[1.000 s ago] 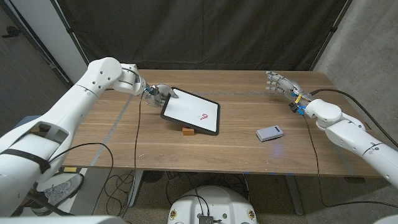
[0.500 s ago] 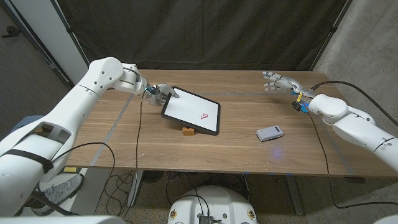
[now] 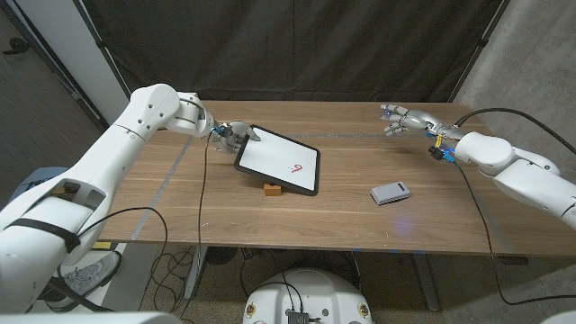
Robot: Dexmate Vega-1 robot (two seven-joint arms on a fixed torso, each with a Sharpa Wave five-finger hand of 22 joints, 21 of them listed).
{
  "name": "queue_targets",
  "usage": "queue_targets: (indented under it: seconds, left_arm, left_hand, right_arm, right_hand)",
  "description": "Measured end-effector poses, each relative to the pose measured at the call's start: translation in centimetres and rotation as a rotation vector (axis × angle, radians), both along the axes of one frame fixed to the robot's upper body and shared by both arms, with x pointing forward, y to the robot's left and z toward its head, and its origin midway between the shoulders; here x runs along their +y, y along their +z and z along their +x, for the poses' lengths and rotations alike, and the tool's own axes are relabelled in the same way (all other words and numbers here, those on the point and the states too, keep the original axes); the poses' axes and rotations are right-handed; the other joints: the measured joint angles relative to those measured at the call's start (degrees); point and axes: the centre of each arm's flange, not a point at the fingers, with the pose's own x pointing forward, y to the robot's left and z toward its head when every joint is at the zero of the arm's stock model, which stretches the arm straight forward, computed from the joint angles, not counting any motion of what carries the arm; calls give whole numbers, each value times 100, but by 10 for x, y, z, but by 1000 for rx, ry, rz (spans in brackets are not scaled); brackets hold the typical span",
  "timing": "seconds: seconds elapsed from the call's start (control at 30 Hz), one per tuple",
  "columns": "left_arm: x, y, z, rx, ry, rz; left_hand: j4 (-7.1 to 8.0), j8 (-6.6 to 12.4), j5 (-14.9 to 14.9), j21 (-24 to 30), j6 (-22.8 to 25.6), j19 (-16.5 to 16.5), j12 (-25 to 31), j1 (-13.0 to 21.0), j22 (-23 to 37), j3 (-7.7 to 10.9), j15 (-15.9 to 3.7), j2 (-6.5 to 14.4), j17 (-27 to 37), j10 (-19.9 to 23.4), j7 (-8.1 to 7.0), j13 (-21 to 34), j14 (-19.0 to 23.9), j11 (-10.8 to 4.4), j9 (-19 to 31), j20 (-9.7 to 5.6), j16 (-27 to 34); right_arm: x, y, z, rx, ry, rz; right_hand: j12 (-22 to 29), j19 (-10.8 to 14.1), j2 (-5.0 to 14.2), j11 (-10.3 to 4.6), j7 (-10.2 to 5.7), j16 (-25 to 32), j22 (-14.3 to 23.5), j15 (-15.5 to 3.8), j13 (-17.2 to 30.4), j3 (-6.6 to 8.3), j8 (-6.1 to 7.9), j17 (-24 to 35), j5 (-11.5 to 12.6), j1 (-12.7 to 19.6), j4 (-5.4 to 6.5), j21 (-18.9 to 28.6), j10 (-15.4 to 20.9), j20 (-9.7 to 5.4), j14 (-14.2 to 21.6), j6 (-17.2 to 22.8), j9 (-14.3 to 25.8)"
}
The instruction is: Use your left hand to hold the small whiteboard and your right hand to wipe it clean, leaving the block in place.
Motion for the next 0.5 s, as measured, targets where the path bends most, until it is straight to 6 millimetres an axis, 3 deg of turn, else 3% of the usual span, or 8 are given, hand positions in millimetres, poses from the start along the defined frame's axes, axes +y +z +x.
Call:
queue_targets:
  seconds: [0.1, 0.27, 0.5]
  left_arm:
    - [-1, 0, 0, -1, 2, -1]
    - [-1, -1, 0, -2, 3, -2]
    - [-3, -1, -1, -5, 4, -4]
  left_hand:
    - [0, 0, 0, 0, 0, 0, 0, 0, -1, 0, 0, 0, 0, 0, 0, 0, 0, 0, 0, 0, 0]
    - [0, 1, 0, 0, 0, 0, 0, 0, -1, 0, 0, 0, 0, 0, 0, 0, 0, 0, 0, 0, 0]
    - [0, 2, 0, 0, 0, 0, -21, -1, -1, 0, 0, 0, 0, 0, 0, 0, 0, 0, -1, 0, 0]
  right_arm:
    - [0, 4, -7, -8, -7, -55]
    - [2, 8, -15, -14, -19, -135]
    - [5, 13, -24, -22, -42, -270]
  right_hand:
    - [0, 49, -10, 54, -20, 122, 50, 0, 0, 5, 22, 85, 0, 146, -42, 82, 45, -49, 82, 21, 11]
    - [0, 131, -3, 264, -20, 285, 132, -9, 27, 14, 22, 225, -38, 289, -80, 202, 66, -68, 171, 21, 11]
    - [23, 220, -69, 476, -29, 470, 239, -9, 53, 4, 22, 386, -60, 505, -89, 352, 129, -16, 171, 75, 11]
